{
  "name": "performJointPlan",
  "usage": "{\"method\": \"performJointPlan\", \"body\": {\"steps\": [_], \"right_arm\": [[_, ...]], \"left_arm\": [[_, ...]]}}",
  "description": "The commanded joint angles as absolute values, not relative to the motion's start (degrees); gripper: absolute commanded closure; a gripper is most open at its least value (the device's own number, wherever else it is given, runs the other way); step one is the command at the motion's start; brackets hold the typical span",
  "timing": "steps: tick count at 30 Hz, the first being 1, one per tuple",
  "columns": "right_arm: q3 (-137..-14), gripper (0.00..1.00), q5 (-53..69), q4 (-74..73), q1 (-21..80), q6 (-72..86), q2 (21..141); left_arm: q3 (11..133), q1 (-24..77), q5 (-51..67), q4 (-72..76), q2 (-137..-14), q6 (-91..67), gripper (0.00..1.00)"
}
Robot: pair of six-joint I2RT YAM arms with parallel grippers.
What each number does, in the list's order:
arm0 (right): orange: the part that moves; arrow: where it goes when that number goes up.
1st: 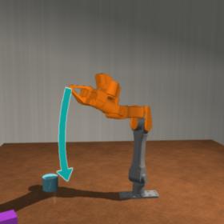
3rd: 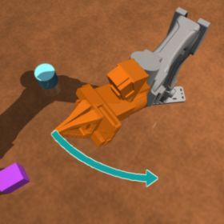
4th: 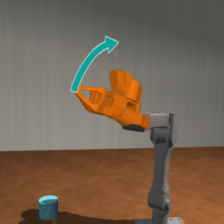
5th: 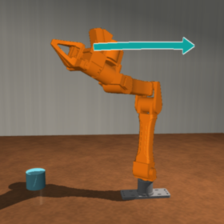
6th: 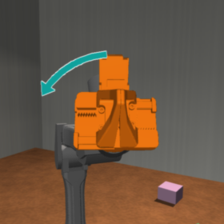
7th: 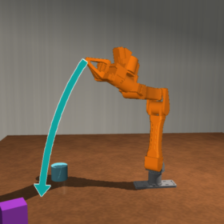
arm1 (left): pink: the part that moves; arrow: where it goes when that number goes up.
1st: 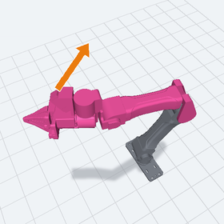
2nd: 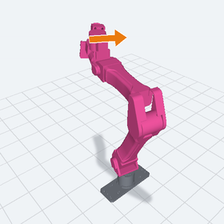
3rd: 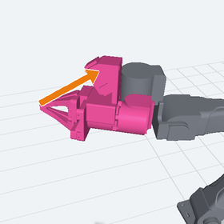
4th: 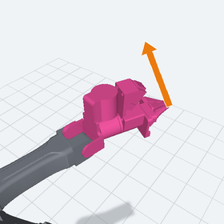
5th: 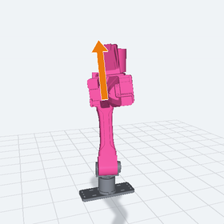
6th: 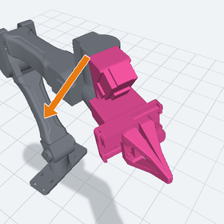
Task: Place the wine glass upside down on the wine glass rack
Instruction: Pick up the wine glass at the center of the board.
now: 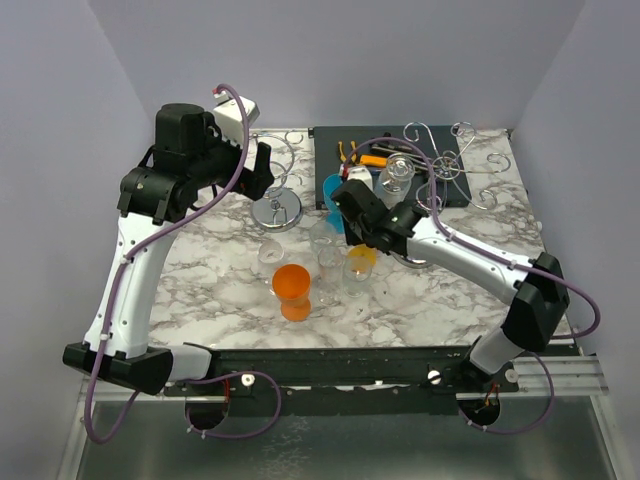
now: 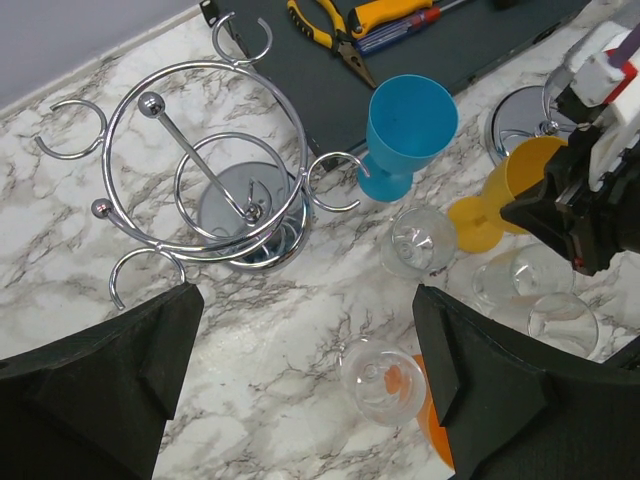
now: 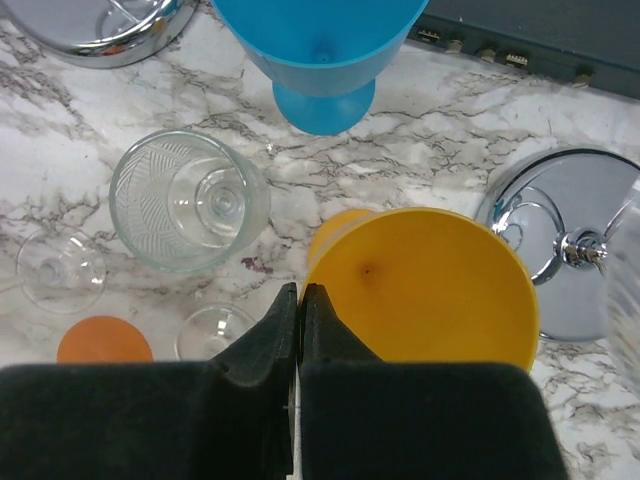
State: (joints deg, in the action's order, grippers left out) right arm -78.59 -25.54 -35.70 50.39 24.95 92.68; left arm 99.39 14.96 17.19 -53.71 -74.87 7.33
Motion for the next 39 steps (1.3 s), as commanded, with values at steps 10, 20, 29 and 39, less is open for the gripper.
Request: {"method": "performJointPlan", "body": {"steps": [10,20,29,39], "right_arm": [[-83.95,1.00,-20.63,-42.86,50.27,23.35,80.94],[-77.72,0.99,-19.65,-37.05,50.27,22.33,85.37],[-78.13,1.00,-18.61,-34.54,50.30,21.09,87.71],[-78.46,1.00,-16.76,-33.52,50.27,20.93,87.44]], "left_arm": [[99.32,14.63,19.73,-53.53,-72.86,5.89,0.04],[98.57,14.67,20.05,-53.53,-71.99,6.04,0.04],[98.18,14.66,19.72,-53.51,-71.55,6.39,0.04],[98.17,14.68,19.81,-53.53,-71.72,6.42,0.04]]}}
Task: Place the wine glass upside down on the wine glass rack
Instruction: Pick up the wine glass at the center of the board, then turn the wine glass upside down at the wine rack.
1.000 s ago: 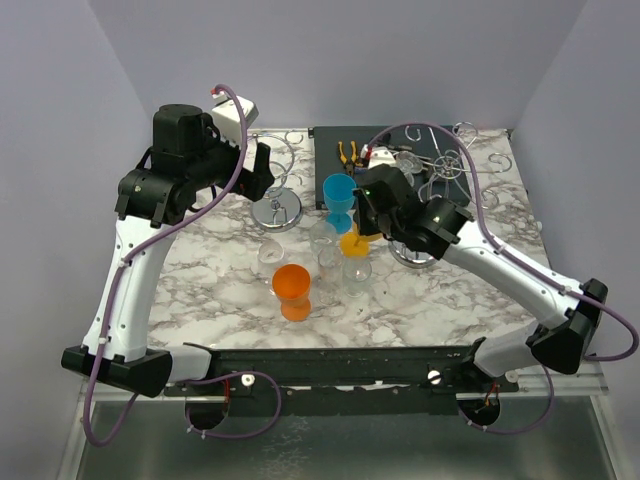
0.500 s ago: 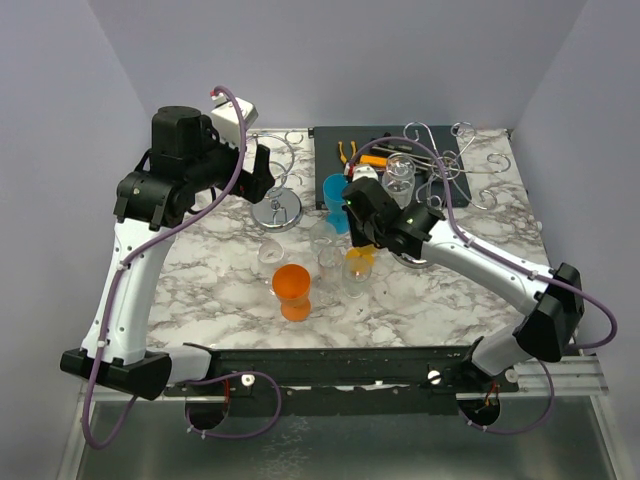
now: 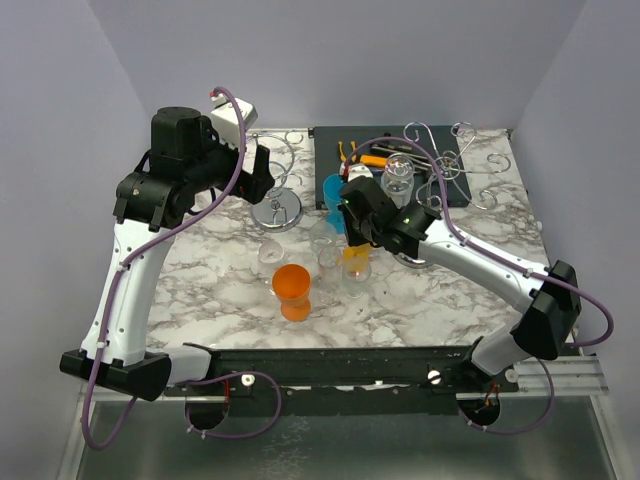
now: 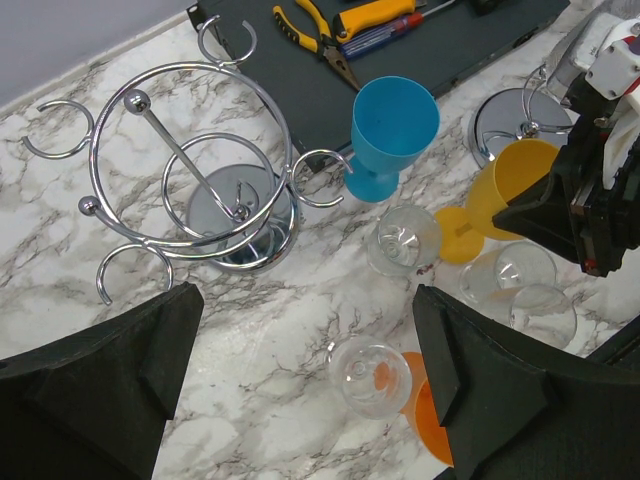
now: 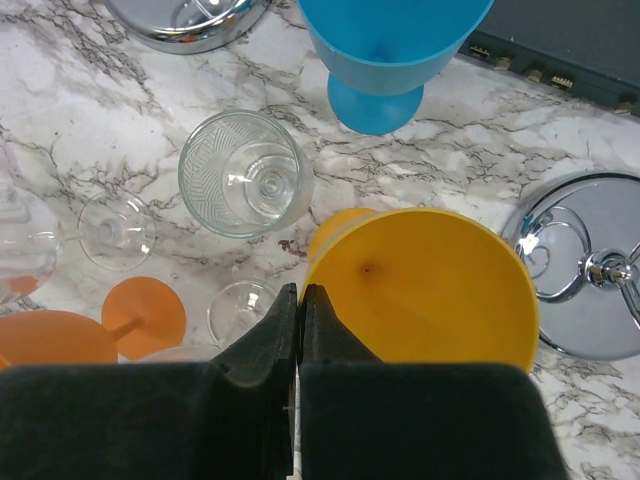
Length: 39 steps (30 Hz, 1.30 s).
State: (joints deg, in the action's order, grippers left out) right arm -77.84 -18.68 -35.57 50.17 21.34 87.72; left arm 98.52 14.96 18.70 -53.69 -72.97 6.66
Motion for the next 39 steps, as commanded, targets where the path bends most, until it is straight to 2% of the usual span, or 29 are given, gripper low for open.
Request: {"method": "performJointPlan", "body": {"steps": [1,18,32,39], "right_arm": [[-78.24,1.00,-15.94,-33.18,50.27,21.15,87.69],[-88.09,1.00,-15.71,-37.29,52.02,17.73,89.91],[-104.75,1.00,-18.65,-46.41,53.78,14.66,87.93],[-111.59,1.00,-15.18,-44.54,54.05,14.23,84.14]], "left_arm": [[98.28,14.67,19.77,-53.53,-71.71,6.43,0.04],[98.79,14.68,20.21,-53.53,-71.71,6.20,0.04],[98.19,14.70,22.13,-53.53,-71.97,5.41,0.04],[96.76,14.68,26.76,-53.44,-72.15,3.25,0.04]]}}
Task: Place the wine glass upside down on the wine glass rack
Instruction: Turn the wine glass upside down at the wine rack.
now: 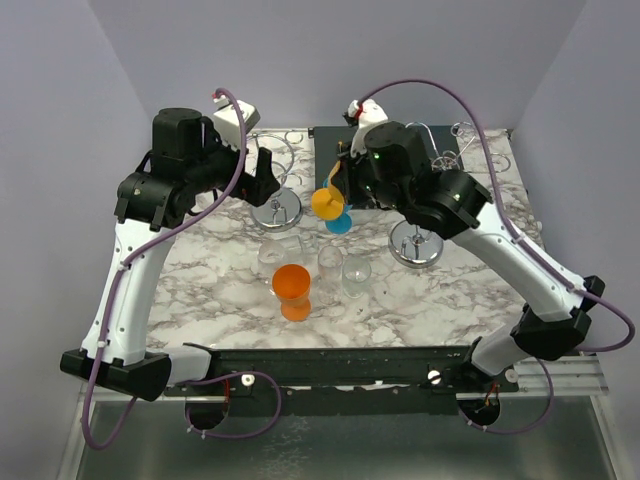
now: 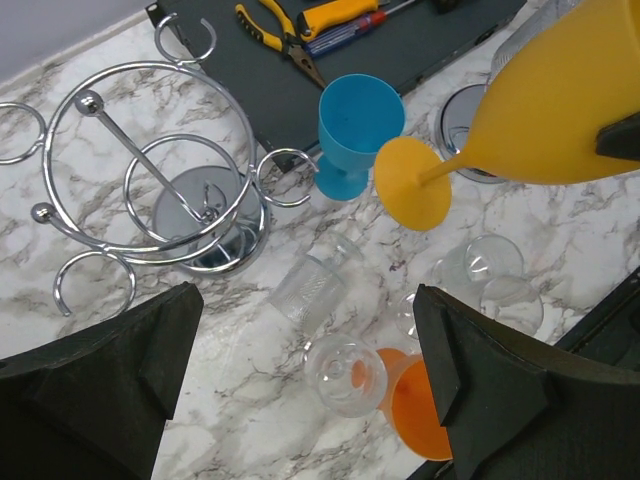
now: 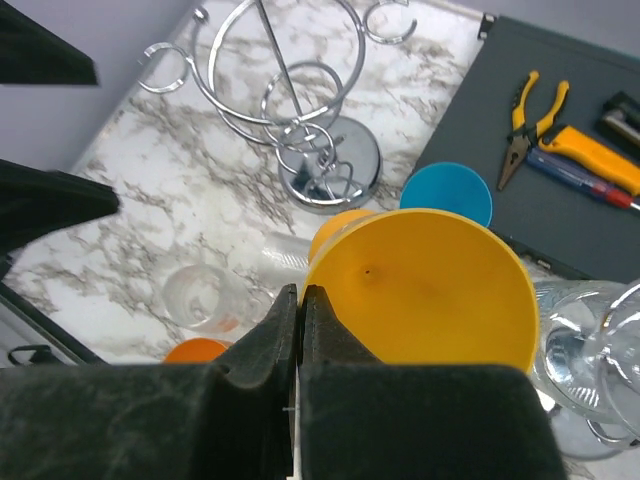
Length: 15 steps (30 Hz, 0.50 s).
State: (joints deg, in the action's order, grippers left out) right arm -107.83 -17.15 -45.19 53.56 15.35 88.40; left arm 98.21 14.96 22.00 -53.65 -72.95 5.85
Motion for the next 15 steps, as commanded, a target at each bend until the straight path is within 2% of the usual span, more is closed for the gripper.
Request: {"method": "performJointPlan", "body": {"steps": [1,5,15], "right_arm": [[-111.62,1.00,-14.23,-43.15,54.05,14.17,83.06],[-110.54,1.00,-11.06,-36.20,54.10,13.88,79.32],[-109.22,1.00,-6.20,-29.83,54.14,13.75,78.68]], "left_arm": [[96.43,14.68,27.64,-53.35,-72.15,2.70,0.04],[94.77,14.68,32.02,-53.38,-72.16,0.33,0.04],[94.09,15.16,37.17,-52.06,-73.52,-3.59,0.04]]}}
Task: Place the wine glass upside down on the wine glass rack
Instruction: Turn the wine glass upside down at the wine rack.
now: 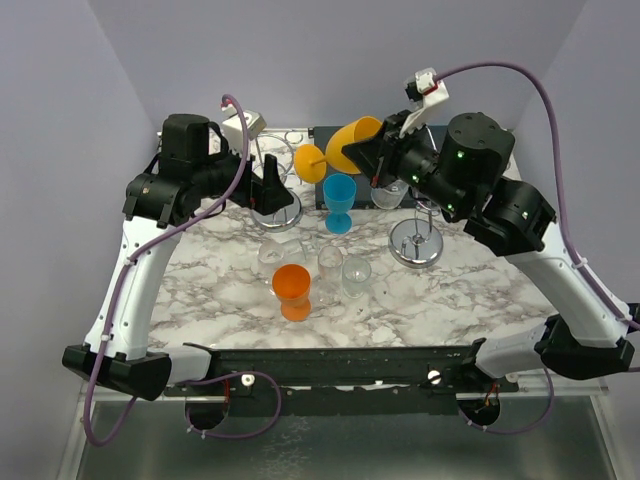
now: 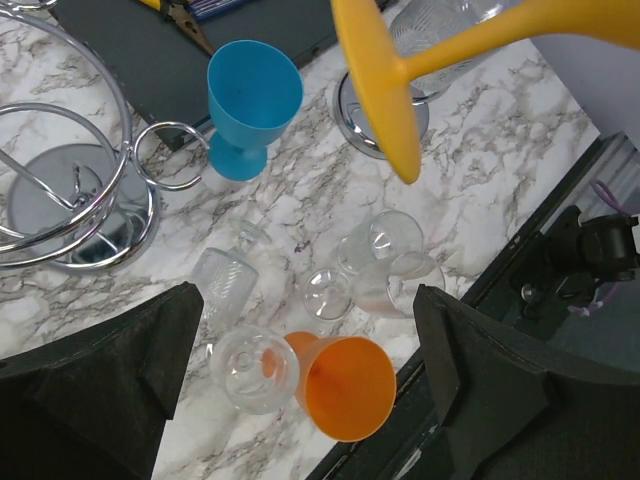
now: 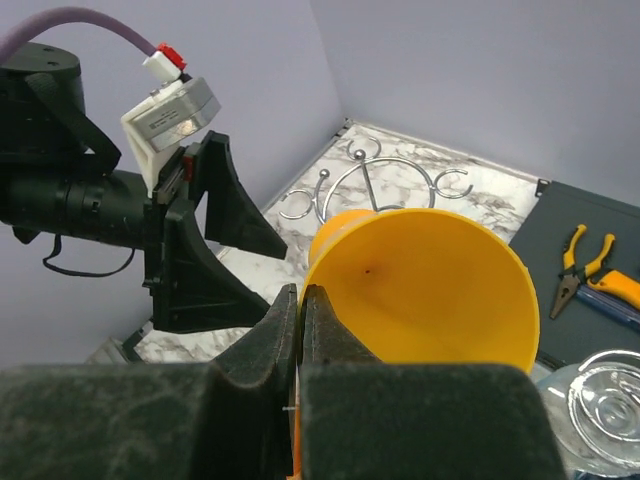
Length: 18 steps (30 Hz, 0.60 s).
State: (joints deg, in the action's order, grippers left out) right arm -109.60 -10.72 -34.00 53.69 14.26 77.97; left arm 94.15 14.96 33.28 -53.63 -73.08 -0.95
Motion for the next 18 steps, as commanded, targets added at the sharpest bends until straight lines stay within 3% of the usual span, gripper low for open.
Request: {"method": "performJointPlan", "body": {"steps": [1,6,9,14,18], "right_arm": [[-109.03,1.00,-5.60,-29.33,54.18,14.01,78.66],[-106.59,1.00,-3.25,-26.27,54.23,15.35,77.45],[-104.85,1.00,-1.82,-25.25,54.32,16.14,76.76],[-101.84,1.00,-0.72,-24.20,54.58,17.35,75.72],[-98.56,0.99,-0.44,-22.51,54.67,17.99,74.00]], "left_arm": [[94.28,15.20,37.20,-51.63,-73.87,-3.82,0.04],[96.29,15.44,39.47,-50.90,-76.11,-4.66,0.05],[97.35,15.56,39.47,-50.21,-77.33,-4.71,0.12],[99.84,15.56,40.62,-49.92,-79.22,-3.93,0.37],[100.72,15.56,40.39,-49.92,-79.65,-2.58,0.74]]}}
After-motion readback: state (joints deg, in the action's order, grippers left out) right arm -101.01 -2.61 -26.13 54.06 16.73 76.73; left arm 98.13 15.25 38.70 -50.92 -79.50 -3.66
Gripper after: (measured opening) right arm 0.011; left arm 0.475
